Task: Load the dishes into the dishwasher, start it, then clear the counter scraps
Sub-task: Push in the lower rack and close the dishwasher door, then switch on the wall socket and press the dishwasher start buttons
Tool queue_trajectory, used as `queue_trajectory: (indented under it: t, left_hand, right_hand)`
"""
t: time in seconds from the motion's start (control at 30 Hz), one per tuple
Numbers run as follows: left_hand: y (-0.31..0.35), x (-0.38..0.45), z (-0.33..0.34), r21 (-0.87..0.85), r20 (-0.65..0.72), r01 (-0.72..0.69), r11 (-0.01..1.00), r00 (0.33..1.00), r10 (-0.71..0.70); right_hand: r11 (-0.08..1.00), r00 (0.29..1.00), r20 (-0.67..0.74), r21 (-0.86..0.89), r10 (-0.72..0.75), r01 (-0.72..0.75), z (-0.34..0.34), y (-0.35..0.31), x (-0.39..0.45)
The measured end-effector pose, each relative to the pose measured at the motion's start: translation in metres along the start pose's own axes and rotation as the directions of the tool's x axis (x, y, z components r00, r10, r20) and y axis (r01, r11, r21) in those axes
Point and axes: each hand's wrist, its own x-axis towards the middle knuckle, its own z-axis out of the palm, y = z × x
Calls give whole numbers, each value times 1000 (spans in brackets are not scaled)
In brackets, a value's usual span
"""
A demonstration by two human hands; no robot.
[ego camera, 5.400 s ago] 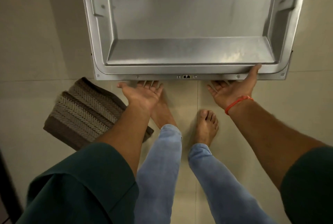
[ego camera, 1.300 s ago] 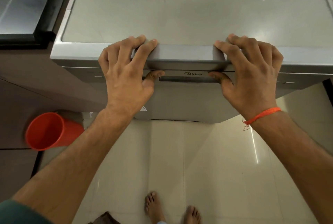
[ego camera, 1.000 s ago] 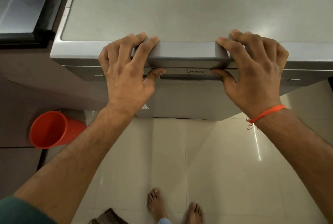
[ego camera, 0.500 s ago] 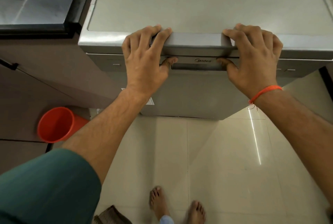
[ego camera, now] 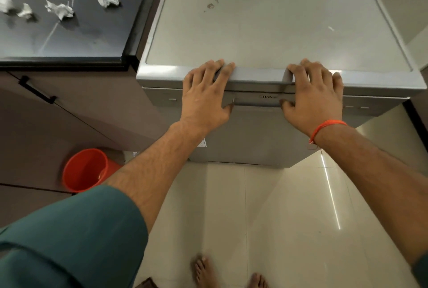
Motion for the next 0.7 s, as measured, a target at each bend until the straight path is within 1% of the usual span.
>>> queue_trajectory:
  t: [0.1, 0.17, 0.27, 0.33, 0.37, 0.4, 0.43, 0.57, 0.7]
  left_hand:
    - [-2, 5, -17, -26, 167, 10, 1000, 986, -6]
    - [-1, 10, -31, -51, 293, 31, 998, 956, -14]
    - [1, 24, -50, -71, 450, 51, 996, 893, -13]
    - [1, 38, -67, -108, 561, 65, 992, 828, 7]
    - [-1, 44, -74, -120, 605, 73, 990, 796, 14]
    - [-3, 49, -84, -121, 628, 74, 990, 778, 19]
    - [-5, 51, -94, -111, 628, 67, 991, 778, 18]
    - [-21, 56, -141, -92, 485, 33, 995, 874, 16]
    - [-43, 65, -188, -68, 370, 40, 997, 929, -12]
  right_hand:
    - [1000, 991, 131, -25, 6, -3, -15, -3, 4]
    - [999, 971, 238, -41, 22, -12, -24, -6, 7]
    - [998, 923, 380, -58, 60, -41, -40, -13, 16]
    - [993, 881, 457, -55, 118, -105, -58, -22, 27]
    - [990, 864, 484, -47, 139, -132, -65, -27, 32]
    - [988, 858, 493, -31, 147, -152, -73, -34, 36]
    - [987, 862, 486, -8, 145, -161, -79, -40, 38]
    - [986, 907, 412, 100, 81, -133, -110, -65, 49]
    - [990, 947, 322, 120, 25, -67, -150, -82, 64]
